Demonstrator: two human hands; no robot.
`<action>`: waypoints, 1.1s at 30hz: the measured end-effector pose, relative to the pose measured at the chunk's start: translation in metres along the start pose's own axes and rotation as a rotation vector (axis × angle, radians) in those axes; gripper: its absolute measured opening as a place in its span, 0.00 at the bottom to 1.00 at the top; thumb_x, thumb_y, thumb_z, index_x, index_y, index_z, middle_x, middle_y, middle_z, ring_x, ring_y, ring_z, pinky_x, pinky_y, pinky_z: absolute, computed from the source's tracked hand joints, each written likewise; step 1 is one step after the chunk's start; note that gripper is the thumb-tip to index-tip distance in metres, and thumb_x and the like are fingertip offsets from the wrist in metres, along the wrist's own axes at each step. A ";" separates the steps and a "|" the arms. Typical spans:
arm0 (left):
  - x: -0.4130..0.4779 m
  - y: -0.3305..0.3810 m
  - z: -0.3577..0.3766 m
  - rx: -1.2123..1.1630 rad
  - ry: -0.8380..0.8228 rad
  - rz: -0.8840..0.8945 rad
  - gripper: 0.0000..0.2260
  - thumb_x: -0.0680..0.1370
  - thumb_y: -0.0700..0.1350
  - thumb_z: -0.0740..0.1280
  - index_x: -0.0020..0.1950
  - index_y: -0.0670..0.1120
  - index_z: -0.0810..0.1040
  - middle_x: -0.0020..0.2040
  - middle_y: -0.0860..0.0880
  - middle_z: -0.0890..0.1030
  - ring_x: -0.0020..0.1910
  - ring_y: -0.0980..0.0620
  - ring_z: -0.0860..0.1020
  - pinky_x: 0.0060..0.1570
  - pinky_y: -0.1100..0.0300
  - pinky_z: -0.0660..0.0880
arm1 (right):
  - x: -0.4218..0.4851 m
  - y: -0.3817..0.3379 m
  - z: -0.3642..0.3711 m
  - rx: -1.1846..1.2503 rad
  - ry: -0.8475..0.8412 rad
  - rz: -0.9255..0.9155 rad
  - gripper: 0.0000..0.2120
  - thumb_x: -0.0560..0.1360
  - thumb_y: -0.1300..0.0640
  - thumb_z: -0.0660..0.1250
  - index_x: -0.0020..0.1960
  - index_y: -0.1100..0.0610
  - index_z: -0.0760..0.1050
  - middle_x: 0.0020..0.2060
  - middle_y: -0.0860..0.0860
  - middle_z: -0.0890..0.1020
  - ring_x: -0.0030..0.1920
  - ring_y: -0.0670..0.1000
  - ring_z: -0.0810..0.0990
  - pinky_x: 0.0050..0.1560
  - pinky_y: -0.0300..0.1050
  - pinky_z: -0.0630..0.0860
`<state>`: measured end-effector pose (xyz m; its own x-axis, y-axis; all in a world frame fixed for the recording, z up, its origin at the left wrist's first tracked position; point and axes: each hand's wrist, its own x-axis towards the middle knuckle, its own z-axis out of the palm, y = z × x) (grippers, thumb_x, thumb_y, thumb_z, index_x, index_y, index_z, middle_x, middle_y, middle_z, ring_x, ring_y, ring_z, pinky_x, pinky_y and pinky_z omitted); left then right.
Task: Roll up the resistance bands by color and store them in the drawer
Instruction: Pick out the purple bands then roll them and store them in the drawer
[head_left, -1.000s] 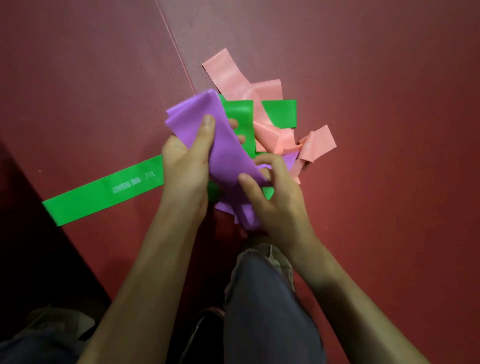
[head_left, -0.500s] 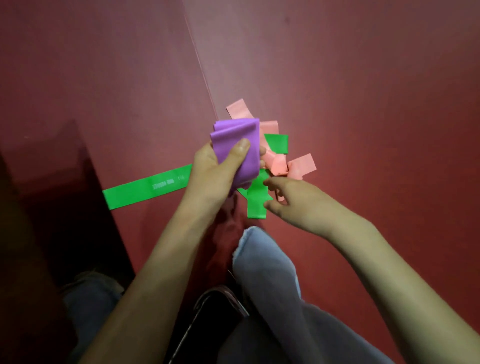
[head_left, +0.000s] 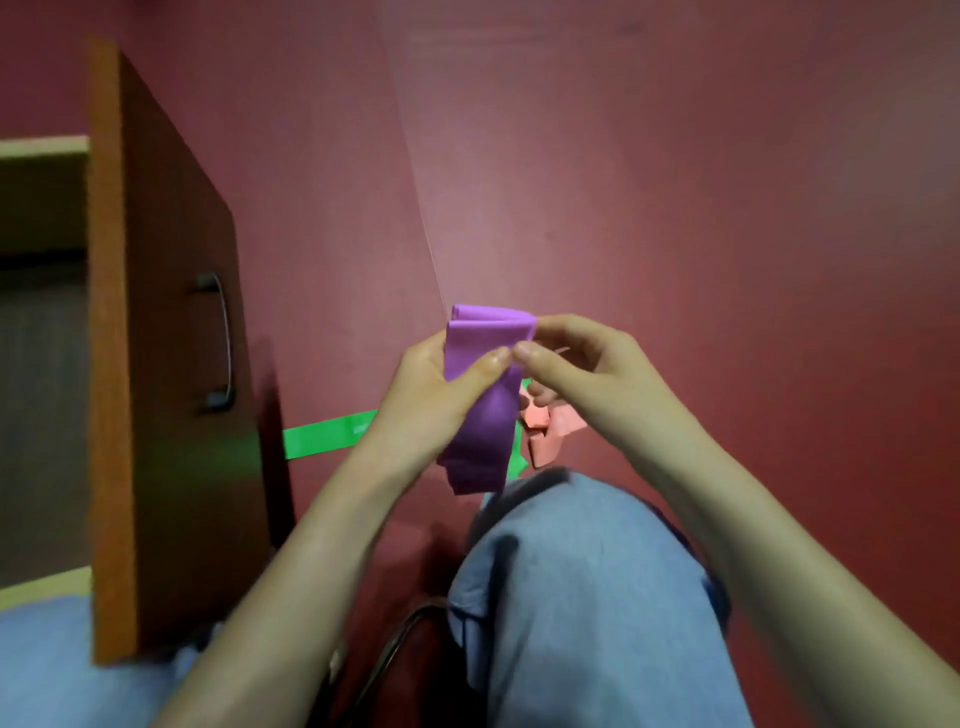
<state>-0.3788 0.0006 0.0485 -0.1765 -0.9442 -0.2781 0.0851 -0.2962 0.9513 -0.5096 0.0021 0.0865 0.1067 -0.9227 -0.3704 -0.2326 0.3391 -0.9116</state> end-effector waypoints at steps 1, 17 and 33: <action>-0.018 0.018 0.001 0.006 -0.005 0.033 0.09 0.75 0.37 0.64 0.41 0.51 0.76 0.27 0.59 0.81 0.28 0.64 0.78 0.33 0.70 0.74 | -0.015 -0.014 0.003 0.001 0.008 -0.021 0.04 0.73 0.64 0.65 0.44 0.56 0.75 0.31 0.50 0.73 0.23 0.39 0.71 0.29 0.30 0.69; -0.168 0.095 -0.006 0.017 -0.072 0.076 0.05 0.75 0.40 0.63 0.46 0.48 0.77 0.39 0.54 0.82 0.35 0.63 0.80 0.38 0.69 0.77 | -0.150 -0.110 0.027 0.110 0.098 -0.510 0.11 0.69 0.70 0.68 0.37 0.56 0.73 0.25 0.45 0.77 0.25 0.39 0.73 0.29 0.31 0.72; -0.236 0.095 -0.002 -0.294 0.009 -0.050 0.10 0.75 0.36 0.59 0.48 0.41 0.80 0.40 0.46 0.83 0.38 0.52 0.80 0.42 0.60 0.76 | -0.216 -0.065 0.045 -0.541 0.036 -0.882 0.04 0.66 0.62 0.66 0.39 0.60 0.79 0.50 0.46 0.70 0.51 0.51 0.75 0.54 0.38 0.69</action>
<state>-0.3269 0.1947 0.2040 -0.1794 -0.9281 -0.3263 0.3570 -0.3705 0.8575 -0.4739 0.1882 0.2178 0.4234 -0.8108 0.4041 -0.4898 -0.5801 -0.6508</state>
